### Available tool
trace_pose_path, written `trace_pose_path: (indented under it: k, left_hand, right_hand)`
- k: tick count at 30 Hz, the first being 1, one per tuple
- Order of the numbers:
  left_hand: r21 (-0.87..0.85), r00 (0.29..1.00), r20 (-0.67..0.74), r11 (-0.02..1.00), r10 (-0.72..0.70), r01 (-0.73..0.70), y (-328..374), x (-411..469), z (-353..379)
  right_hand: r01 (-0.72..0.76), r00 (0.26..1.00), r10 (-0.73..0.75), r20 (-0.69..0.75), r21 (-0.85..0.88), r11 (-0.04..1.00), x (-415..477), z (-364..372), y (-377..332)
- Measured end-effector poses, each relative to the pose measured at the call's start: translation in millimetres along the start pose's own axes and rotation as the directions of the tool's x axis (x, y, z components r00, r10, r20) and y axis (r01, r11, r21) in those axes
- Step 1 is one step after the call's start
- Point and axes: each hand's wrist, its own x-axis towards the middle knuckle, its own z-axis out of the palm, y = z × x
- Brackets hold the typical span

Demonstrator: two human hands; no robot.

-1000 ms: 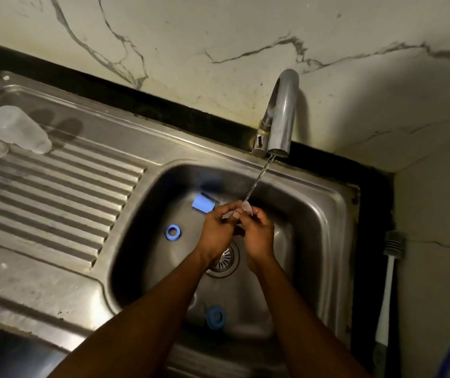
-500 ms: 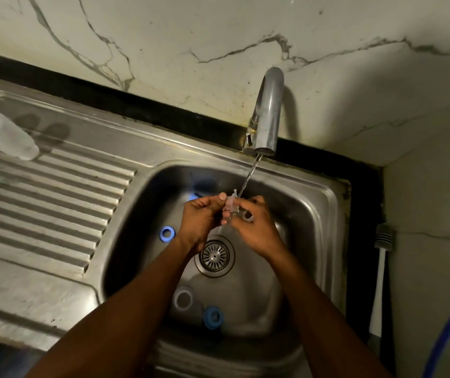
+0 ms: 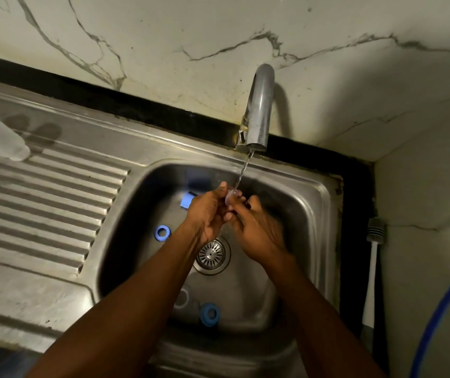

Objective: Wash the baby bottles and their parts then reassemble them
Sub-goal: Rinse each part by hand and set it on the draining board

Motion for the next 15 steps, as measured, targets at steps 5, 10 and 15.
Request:
trace_pose_path:
  k: [5, 10, 15]
  left_hand:
    - [-0.125, 0.996, 0.000, 0.989, -0.085, 0.085, -1.5, 1.1, 9.2]
    - [-0.316, 0.998, -0.010, 0.947, -0.069, 0.063, -8.5, 4.9, 9.7]
    - [-0.246, 0.992, -0.009, 0.961, -0.129, 0.123, -6.9, 3.3, 4.3]
  right_hand:
    - [-0.032, 0.955, 0.221, -0.198, 0.671, 0.741, 10.2, 11.3, -10.3]
    - [0.040, 0.910, 0.258, -0.324, 0.687, 0.725, 11.6, 14.2, -20.5]
    - [0.154, 0.919, 0.005, -0.394, 0.370, 0.916, 12.0, 27.8, -7.3]
